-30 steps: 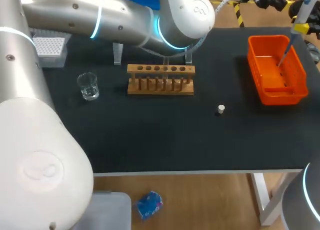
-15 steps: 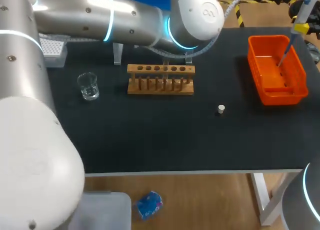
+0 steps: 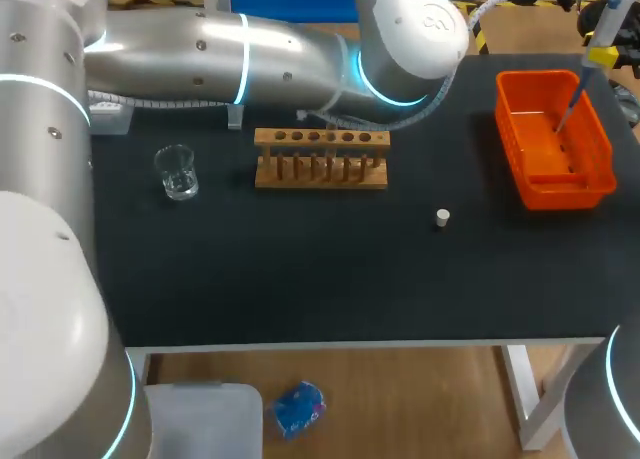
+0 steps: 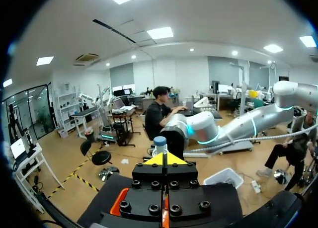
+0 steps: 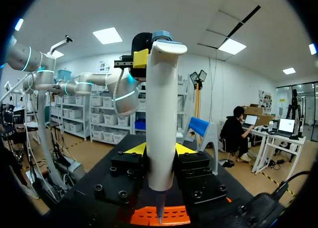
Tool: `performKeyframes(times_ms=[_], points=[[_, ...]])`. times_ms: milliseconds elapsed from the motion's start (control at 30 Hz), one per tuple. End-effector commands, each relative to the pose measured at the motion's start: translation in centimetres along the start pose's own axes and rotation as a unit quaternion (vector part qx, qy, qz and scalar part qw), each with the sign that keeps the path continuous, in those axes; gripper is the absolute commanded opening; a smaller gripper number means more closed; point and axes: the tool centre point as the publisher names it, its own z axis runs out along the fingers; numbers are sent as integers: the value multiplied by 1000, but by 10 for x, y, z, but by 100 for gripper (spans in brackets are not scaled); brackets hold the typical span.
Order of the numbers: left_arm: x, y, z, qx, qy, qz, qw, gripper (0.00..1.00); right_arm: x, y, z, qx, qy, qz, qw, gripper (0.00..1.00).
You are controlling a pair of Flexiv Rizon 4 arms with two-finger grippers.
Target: Invert the test tube, pick up the pipette, mount the tip to pipette, aspirate from beaker and dispense into the tube, eject the tip, return the pipette, and cap with the stopper.
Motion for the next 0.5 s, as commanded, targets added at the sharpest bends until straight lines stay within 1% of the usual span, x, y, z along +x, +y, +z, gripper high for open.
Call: performKeyframes(times_ms=[33, 367, 400, 500], points=[[-2, 3, 1, 112, 4, 1, 994, 0, -3, 0, -2, 0, 5, 0, 1000, 0], [-2, 3, 1, 112, 4, 1, 994, 0, -3, 0, -2, 0, 5, 0, 1000, 0], [-2, 3, 2, 118, 5, 5, 993, 0, -3, 0, -2, 0, 5, 0, 1000, 0], [-4, 3, 6, 156, 1, 4, 988, 0, -3, 0, -2, 0, 5, 0, 1000, 0]])
